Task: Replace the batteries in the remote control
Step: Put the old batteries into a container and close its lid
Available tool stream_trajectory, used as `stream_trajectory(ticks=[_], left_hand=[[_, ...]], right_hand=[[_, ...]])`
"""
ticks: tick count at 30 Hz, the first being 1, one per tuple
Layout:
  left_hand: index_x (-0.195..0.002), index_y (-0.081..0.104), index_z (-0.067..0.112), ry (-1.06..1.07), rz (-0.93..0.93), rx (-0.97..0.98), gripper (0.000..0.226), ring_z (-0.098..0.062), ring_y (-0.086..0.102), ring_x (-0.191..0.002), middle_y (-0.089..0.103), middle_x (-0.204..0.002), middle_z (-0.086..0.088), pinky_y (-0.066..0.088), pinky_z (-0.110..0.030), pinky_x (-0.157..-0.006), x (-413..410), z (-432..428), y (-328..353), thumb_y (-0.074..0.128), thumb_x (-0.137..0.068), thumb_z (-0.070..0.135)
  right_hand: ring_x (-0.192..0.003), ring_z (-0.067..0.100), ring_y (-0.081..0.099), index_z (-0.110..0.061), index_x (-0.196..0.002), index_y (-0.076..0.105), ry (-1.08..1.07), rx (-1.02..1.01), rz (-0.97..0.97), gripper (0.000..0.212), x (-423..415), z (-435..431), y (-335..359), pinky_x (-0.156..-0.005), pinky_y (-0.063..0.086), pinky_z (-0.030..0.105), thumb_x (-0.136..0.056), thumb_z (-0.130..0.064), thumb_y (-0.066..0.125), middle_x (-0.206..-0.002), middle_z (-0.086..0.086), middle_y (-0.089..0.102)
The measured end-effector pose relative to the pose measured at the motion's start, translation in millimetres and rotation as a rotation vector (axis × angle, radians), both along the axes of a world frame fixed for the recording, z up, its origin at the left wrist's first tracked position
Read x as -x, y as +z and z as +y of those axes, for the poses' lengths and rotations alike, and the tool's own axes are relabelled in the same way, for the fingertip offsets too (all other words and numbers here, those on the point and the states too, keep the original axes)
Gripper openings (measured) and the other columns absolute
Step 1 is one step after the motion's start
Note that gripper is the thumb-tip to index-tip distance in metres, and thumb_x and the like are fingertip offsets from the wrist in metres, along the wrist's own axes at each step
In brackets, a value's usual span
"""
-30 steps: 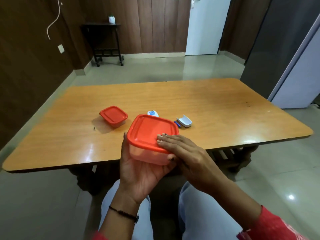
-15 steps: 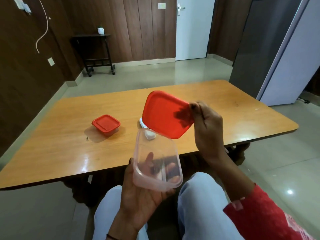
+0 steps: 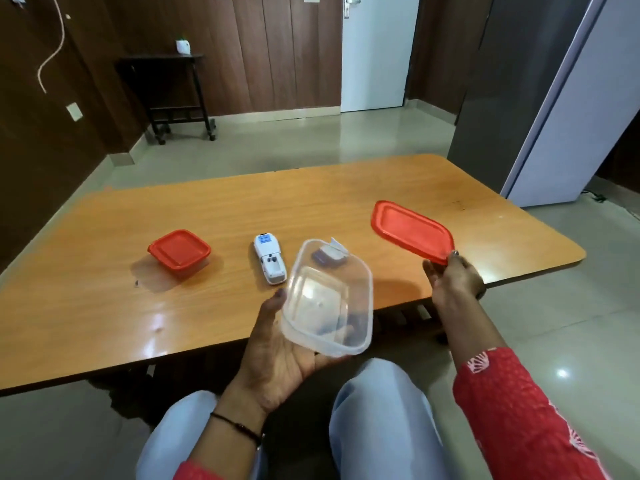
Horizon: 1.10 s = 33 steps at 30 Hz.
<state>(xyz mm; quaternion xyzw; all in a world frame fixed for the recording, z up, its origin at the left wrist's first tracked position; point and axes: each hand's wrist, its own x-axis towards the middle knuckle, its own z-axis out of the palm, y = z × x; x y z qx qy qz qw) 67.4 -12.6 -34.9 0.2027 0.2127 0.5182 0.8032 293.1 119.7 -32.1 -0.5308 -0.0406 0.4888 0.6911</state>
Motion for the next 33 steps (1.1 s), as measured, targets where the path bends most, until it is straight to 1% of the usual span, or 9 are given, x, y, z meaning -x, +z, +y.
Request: stream_trajectory(ticks=[5,11,13,17,20,24,27,30,33], left_hand=[[-0.129,0.051,0.006,0.104,0.311,0.160,0.057,-0.031,0.068,-0.103,0.067,-0.117,-0.019,0.059,-0.041,-0.075,-38,67,-10,0.062,-0.080,0.032],[-0.120,0.056,0.008,0.226,0.425,0.250,0.035,-0.032,0.068,-0.102,0.068,-0.116,-0.019,0.058,-0.040,-0.079,-81,137,-23,0.060,-0.088,0.021],[-0.117,0.058,0.008,0.273,0.444,0.260,0.028,-0.031,0.067,-0.103,0.068,-0.114,-0.018,0.055,-0.040,-0.082,-87,148,-26,0.058,-0.090,0.016],[-0.104,0.064,0.013,0.385,0.598,0.231,0.014,-0.024,0.067,-0.101,0.070,-0.107,-0.010,0.053,-0.035,-0.084,-96,165,-32,0.057,-0.092,0.017],[-0.109,0.066,0.015,0.420,0.696,0.159,0.019,-0.013,0.065,-0.093,0.070,-0.098,0.000,0.051,-0.030,-0.083,-100,164,-37,0.059,-0.092,0.020],[-0.119,0.063,0.008,0.375,0.753,0.086,0.034,0.003,0.057,-0.071,0.066,-0.078,0.014,0.049,-0.015,-0.069,-100,156,-41,0.061,-0.091,0.025],[-0.124,0.059,0.009,0.357,0.744,0.128,0.038,-0.006,0.059,-0.089,0.068,-0.095,0.009,0.048,-0.028,-0.091,-91,146,-38,0.061,-0.090,0.025],[-0.127,0.056,0.015,0.409,0.786,0.071,0.038,-0.010,0.059,-0.109,0.063,-0.122,0.001,0.047,-0.028,-0.094,-67,134,-37,0.061,-0.090,0.021],[-0.118,0.062,0.020,0.592,1.125,-0.105,0.030,-0.003,0.058,-0.102,0.065,-0.115,0.006,0.043,-0.024,-0.092,-30,127,-33,0.063,-0.088,0.014]], right_hand=[[-0.088,0.034,0.065,-0.009,-0.130,0.040,-0.041,-0.053,0.057,0.044,-12,30,-24,-0.065,0.060,0.037,-0.090,0.003,0.055,-0.127,0.022,0.045],[-0.112,0.038,0.056,-0.021,-0.136,0.032,0.025,-0.011,-0.094,0.062,-23,72,-50,-0.070,0.058,0.040,-0.086,0.005,0.058,-0.136,0.017,0.044],[-0.108,0.034,0.059,-0.022,-0.137,0.033,0.109,0.029,-0.244,0.061,-24,75,-56,-0.068,0.058,0.037,-0.087,0.001,0.059,-0.130,0.013,0.050],[-0.101,0.026,0.063,-0.020,-0.138,0.041,0.250,0.096,-0.590,0.053,-26,74,-60,-0.086,0.055,0.044,-0.087,-0.013,0.058,-0.122,0.006,0.060],[-0.092,0.028,0.064,-0.019,-0.138,0.041,0.294,0.079,-0.599,0.052,-24,65,-57,-0.066,0.056,0.037,-0.088,-0.016,0.055,-0.104,-0.004,0.061],[-0.091,0.025,0.063,-0.023,-0.141,0.037,0.323,0.104,-0.503,0.055,-22,47,-50,-0.073,0.056,0.043,-0.089,-0.021,0.056,-0.119,0.004,0.060],[-0.104,0.025,0.058,-0.024,-0.137,0.043,0.275,0.087,-0.597,0.048,-17,30,-41,-0.079,0.048,0.034,-0.090,-0.021,0.055,-0.130,0.004,0.053],[-0.107,0.017,0.051,-0.029,-0.119,0.056,0.175,-0.078,-0.892,0.032,-1,11,-25,-0.073,0.040,0.018,-0.091,-0.016,0.053,-0.120,-0.004,0.053],[-0.095,0.010,0.058,-0.025,-0.107,0.065,0.351,-0.311,-1.049,0.024,34,3,-12,-0.073,0.049,0.021,-0.090,-0.012,0.054,-0.109,-0.006,0.061]])
